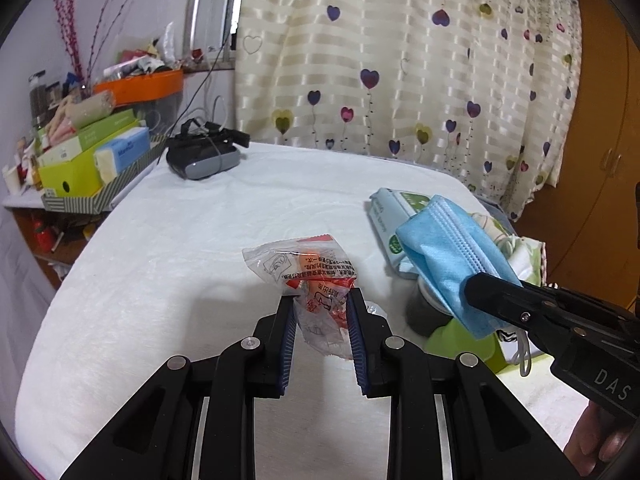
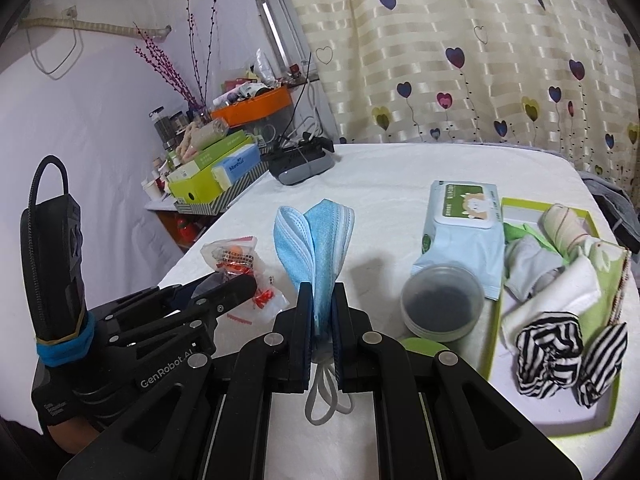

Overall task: Organize soft objects
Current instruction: 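Carry the candy bag and blue mask over the box with both grippers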

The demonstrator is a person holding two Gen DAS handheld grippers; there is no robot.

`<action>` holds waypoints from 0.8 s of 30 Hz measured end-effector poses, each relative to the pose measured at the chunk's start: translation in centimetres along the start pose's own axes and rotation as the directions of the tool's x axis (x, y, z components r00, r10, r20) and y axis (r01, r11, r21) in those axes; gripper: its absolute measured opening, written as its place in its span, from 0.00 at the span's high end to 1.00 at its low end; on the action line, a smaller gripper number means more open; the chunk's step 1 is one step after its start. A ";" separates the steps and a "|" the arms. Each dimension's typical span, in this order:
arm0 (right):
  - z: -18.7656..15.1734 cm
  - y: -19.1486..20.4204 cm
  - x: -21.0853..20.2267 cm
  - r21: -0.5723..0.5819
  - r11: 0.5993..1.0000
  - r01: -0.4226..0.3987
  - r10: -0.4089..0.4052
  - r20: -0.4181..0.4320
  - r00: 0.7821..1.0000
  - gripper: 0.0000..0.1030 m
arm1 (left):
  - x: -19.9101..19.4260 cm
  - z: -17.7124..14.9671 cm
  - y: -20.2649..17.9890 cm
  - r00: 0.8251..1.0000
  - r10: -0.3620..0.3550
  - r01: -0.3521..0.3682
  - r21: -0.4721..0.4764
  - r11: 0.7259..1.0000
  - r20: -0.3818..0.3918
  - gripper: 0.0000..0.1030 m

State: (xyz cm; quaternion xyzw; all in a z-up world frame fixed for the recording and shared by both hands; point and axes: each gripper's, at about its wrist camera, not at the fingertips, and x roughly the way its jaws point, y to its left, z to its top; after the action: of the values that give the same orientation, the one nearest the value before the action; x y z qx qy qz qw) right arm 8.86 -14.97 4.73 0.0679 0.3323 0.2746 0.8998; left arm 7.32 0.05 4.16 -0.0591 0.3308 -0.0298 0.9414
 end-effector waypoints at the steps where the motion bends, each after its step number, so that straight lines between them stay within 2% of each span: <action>1: 0.0 -0.1 -0.1 -0.001 1.000 0.000 0.000 0.001 1.000 0.92 | -0.1 0.0 -0.1 1.000 -0.001 0.001 0.003 1.000 0.001 0.77; 24: -0.5 -0.2 -2.0 -0.004 1.000 0.003 -0.003 0.031 1.000 0.92 | -0.9 0.4 -1.4 1.000 -0.009 0.009 0.006 1.000 0.019 0.77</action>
State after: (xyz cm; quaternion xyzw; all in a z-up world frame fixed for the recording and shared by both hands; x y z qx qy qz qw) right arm 7.37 -16.21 5.46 0.0696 0.3178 0.2728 0.9054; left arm 6.81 -1.17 5.24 -0.0580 0.3215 -0.0347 0.9445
